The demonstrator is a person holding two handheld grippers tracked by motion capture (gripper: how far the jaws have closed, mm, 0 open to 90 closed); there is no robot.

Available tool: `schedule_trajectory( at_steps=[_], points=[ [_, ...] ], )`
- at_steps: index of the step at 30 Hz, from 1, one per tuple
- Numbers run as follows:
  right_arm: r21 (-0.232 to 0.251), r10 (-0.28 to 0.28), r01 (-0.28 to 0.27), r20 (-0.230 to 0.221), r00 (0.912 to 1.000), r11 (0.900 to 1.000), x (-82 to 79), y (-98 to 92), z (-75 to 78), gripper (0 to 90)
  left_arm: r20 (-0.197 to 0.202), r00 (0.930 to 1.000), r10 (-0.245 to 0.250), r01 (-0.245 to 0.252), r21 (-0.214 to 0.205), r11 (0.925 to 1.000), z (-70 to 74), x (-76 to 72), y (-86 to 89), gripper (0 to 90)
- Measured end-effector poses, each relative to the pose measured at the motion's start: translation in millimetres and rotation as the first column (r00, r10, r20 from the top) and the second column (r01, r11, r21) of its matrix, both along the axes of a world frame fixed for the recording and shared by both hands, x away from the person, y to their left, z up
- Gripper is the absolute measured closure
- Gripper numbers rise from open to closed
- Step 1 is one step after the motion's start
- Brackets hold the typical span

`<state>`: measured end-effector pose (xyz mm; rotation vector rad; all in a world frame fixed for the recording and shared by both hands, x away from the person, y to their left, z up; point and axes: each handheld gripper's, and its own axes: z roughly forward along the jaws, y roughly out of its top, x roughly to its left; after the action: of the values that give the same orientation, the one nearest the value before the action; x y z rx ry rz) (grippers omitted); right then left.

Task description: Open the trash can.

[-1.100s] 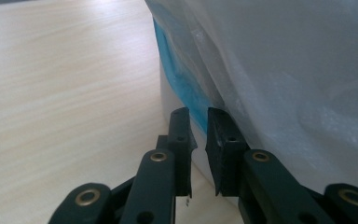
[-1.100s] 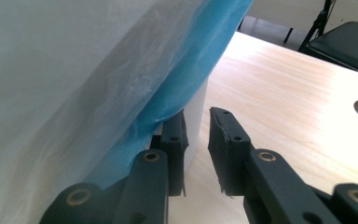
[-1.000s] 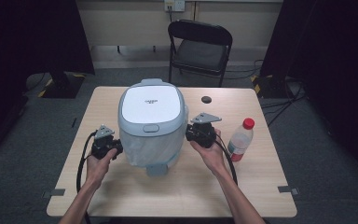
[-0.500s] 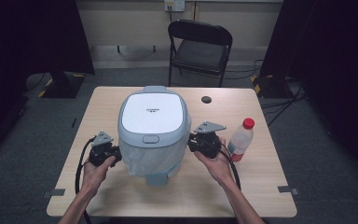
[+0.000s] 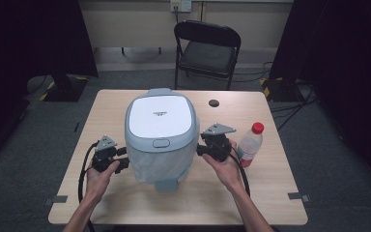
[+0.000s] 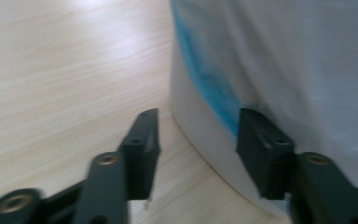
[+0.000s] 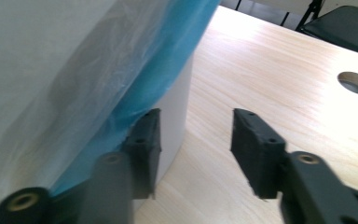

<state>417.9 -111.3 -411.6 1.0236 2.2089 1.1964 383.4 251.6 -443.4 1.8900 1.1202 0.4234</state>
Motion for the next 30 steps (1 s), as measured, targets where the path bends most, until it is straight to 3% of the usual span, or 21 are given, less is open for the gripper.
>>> schedule_trajectory(
  at_steps=[3,8,9,11,13,15,20,22,24,26,30],
  points=[
    [0.016,0.004,-0.004,-0.035,0.9994,0.9999,-1.6,-4.6,0.2,43.1,-0.003,0.9998,0.019,-0.019,0.017,0.9997,-0.4,1.7,6.6,43.9],
    [0.026,0.033,-0.031,-0.071,0.9970,0.9992,-11.5,-13.5,3.6,43.6,-0.048,0.9973,0.055,-0.055,0.011,0.9984,-8.4,3.8,28.9,33.7],
    [0.026,0.033,-0.031,-0.073,0.9968,0.9992,-13.3,-14.6,4.7,43.6,-0.044,0.9950,0.090,-0.087,0.050,0.9949,-12.0,4.1,33.1,31.4],
    [0.025,0.039,-0.037,-0.093,0.9949,0.9990,-18.9,-18.5,8.2,43.5,-0.079,0.9944,0.071,-0.069,0.027,0.9973,-18.7,6.4,42.5,29.1],
    [0.038,0.059,-0.056,-0.092,0.9940,0.9977,-24.4,-22.6,12.2,44.0,-0.080,0.9936,0.080,-0.073,0.082,0.9939,-23.0,6.9,45.9,24.7],
    [0.043,0.063,-0.060,-0.082,0.9946,0.9973,-28.5,-26.4,16.8,46.5,-0.085,0.9933,0.079,-0.069,0.110,0.9915,-27.8,7.6,50.0,21.7],
    [0.111,0.102,-0.097,-0.041,0.9939,0.9891,-41.0,-36.7,40.3,57.3,-0.091,0.9921,0.087,-0.072,0.152,0.9857,-38.2,8.7,52.6,16.9],
    [0.132,0.119,-0.115,-0.026,0.9926,0.9846,-44.2,-39.3,48.9,61.7,-0.090,0.9916,0.093,-0.074,0.197,0.9777,-42.6,9.4,51.7,17.1],
    [0.150,0.145,-0.143,-0.007,0.9894,0.9783,-49.3,-41.6,60.1,67.2,-0.103,0.9909,0.086,-0.063,0.213,0.9750,-46.8,10.9,49.9,16.8],
    [0.166,0.169,-0.168,0.007,0.9856,0.9717,-53.6,-42.5,69.6,71.0,-0.110,0.9896,0.092,-0.062,0.251,0.9660,-49.5,11.7,46.6,17.4],
    [0.203,0.220,-0.226,0.052,0.9742,0.9527,-65.3,-41.8,94.9,76.7,-0.100,0.9923,0.072,-0.048,0.224,0.9734,-53.6,13.9,46.3,12.7]
  ],
)
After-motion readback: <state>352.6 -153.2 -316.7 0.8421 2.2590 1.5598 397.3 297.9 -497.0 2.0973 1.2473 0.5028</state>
